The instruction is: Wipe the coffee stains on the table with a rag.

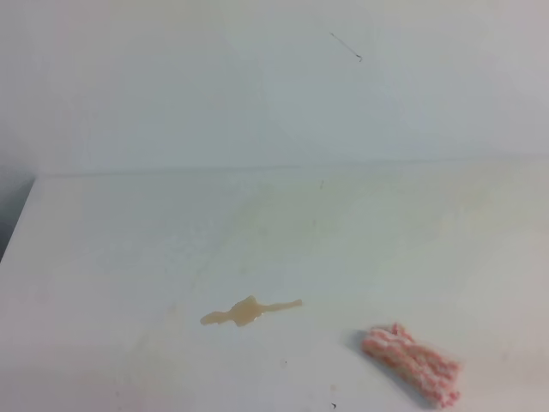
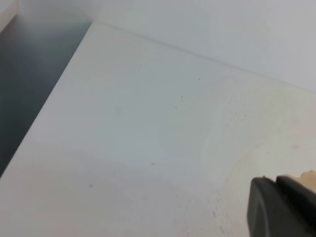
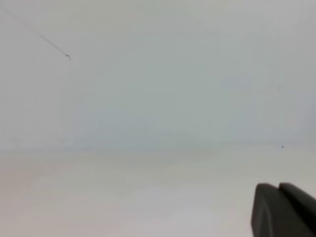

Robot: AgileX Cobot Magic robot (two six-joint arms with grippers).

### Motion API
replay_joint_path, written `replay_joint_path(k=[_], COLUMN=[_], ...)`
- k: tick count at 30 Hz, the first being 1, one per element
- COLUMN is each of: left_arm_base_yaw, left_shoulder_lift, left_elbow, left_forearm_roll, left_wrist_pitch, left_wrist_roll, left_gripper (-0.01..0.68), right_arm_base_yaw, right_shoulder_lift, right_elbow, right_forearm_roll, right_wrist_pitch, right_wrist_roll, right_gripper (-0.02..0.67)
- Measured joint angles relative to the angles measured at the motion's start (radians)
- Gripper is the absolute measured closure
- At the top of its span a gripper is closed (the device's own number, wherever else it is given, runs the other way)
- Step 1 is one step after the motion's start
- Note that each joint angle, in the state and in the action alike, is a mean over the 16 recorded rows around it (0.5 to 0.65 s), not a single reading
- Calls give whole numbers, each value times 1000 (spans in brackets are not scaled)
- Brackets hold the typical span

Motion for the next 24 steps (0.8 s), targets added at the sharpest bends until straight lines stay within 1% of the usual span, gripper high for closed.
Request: replay_joint_path(k=[4, 9, 12, 15, 17, 19, 21, 24], left_arm_base_yaw=[0, -1, -1, -1, -1, -2, -2, -2], left_shoulder_lift=[0, 0, 0, 0, 0, 0, 0, 0], left_elbow=[0, 0, 0, 0, 0, 0, 0, 0], left_forearm_roll=[0, 0, 0, 0, 0, 0, 0, 0], left_wrist_pitch=[0, 0, 0, 0, 0, 0, 0, 0], left_wrist_roll=[0, 0, 0, 0, 0, 0, 0, 0], left_gripper=[674, 674, 674, 674, 674, 674, 674, 674], right_arm_base_yaw=[0, 0, 0, 0, 0, 0, 0, 0], right_shoulder_lift=[0, 0, 0, 7, 26, 62, 118, 241], right_elbow=[0, -9, -39, -97, -152, -219, -301, -445], right_forearm_roll=[15, 24, 5, -24, -47, -72, -97, -130], right_wrist_pitch=[-55, -230, -320, -357, -333, -266, -158, 66], right_wrist_roll=[4, 27, 55, 104, 138, 170, 198, 212], right_gripper=[652, 652, 652, 652, 652, 652, 652, 652])
